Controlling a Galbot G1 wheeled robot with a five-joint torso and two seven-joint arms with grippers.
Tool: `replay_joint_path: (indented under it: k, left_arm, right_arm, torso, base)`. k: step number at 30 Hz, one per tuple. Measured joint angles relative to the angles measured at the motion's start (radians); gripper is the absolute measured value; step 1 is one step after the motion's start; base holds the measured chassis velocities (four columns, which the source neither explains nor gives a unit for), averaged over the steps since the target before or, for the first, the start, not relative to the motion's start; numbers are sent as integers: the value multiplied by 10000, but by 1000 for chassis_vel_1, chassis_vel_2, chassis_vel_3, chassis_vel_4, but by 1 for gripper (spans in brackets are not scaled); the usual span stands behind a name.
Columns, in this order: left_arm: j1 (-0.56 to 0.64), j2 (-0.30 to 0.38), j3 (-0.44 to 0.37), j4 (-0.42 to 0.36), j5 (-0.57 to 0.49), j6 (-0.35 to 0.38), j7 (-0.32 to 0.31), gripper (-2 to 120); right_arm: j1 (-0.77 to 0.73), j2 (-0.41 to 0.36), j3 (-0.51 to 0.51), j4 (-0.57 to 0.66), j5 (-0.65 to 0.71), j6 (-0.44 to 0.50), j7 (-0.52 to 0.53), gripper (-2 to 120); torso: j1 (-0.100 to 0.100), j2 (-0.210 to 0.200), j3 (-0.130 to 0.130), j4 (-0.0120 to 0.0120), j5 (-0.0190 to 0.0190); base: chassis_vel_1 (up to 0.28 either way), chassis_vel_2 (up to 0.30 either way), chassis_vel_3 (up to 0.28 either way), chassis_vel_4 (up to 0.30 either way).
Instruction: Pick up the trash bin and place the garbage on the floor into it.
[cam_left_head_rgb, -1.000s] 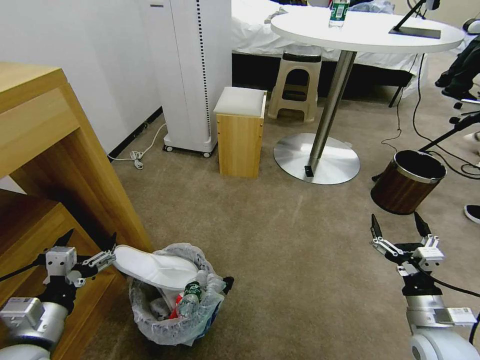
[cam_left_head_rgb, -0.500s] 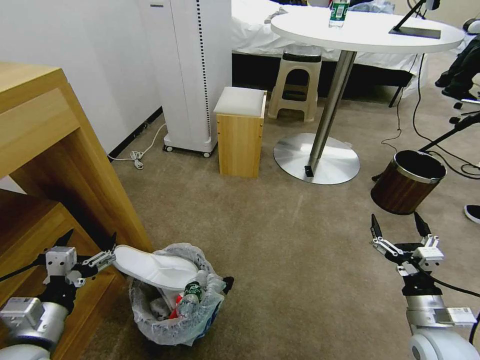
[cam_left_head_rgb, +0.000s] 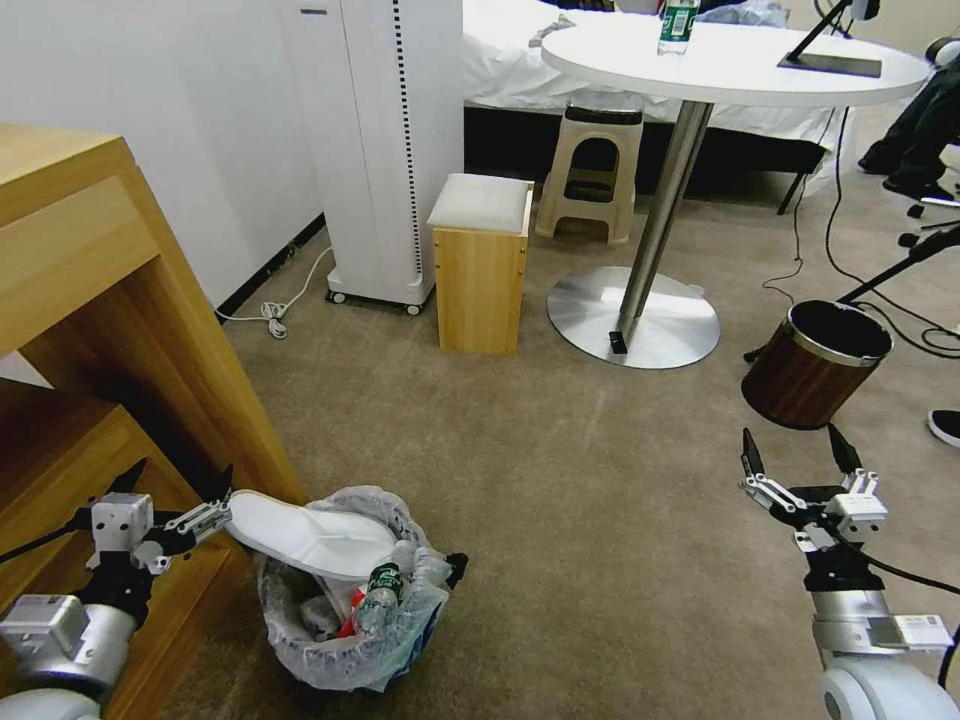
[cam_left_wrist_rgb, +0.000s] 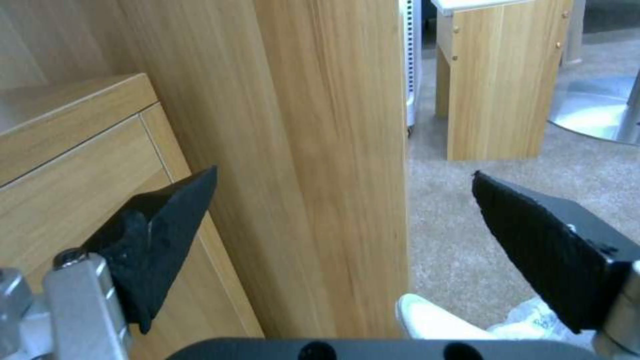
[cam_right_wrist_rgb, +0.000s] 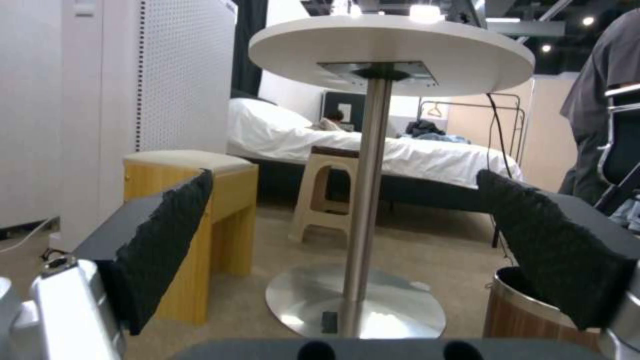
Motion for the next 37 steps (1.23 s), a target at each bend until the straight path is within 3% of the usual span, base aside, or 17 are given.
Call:
replay_joint_path:
  k: [37]
  left_arm:
    - [0,0,0,0,0,0,0,100]
  right_arm:
    - [0,0,0,0,0,0,0,100]
  torso:
    - [0,-1,0,0,0]
  base:
    - [0,0,0,0]
